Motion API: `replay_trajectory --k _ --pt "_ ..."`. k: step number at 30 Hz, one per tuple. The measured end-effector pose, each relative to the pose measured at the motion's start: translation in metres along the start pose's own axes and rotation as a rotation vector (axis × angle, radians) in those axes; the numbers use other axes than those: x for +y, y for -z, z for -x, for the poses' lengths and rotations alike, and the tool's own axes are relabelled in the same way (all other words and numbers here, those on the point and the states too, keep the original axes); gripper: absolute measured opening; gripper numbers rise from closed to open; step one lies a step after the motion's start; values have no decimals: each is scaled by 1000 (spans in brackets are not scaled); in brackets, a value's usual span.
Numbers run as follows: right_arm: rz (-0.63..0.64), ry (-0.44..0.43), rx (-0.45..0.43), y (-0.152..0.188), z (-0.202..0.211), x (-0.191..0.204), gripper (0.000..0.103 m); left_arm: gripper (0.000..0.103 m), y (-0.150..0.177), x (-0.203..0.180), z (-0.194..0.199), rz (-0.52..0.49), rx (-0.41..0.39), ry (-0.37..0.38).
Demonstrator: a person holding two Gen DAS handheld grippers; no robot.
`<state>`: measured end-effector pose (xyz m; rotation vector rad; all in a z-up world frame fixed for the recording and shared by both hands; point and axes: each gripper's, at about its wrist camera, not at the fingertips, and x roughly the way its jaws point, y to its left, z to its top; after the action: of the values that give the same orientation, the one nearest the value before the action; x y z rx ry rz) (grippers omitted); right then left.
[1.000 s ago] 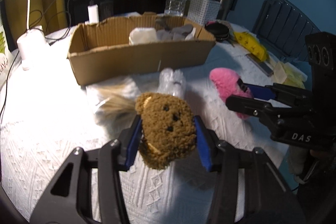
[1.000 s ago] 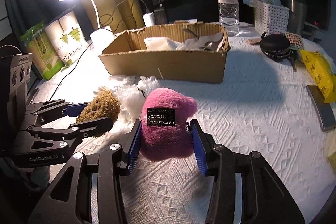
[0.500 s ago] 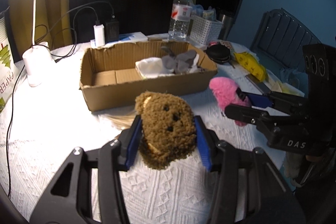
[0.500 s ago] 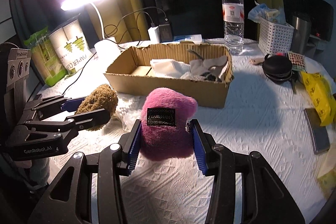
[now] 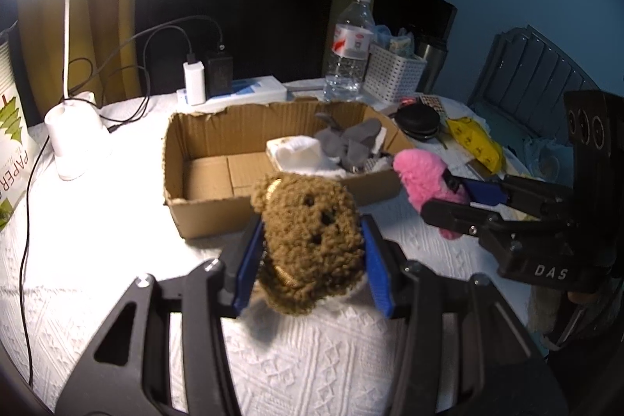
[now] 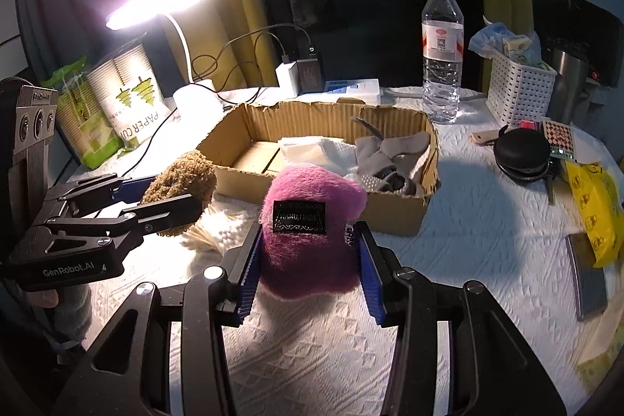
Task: Organize soft objects
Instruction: 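Lift the teddy sponge with the left tool while the right tool lifts the pink pouch toward the box, then lower the teddy sponge into the box with the left tool while the right tool lowers the pink pouch there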
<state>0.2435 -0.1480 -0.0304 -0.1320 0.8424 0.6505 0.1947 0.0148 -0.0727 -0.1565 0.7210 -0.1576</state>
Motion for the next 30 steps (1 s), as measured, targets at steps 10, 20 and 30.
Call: replay_trajectory --k 10,20,30 --pt "27 -1 8 -18 -15 -2 48 50 -19 10 -11 14 -26 -16" --pt "34 -3 7 -37 -29 -9 48 50 -38 14 -31 18 -27 -10" --pt "18 -17 17 -50 -49 -21 48 50 -49 20 -56 27 2 -12"
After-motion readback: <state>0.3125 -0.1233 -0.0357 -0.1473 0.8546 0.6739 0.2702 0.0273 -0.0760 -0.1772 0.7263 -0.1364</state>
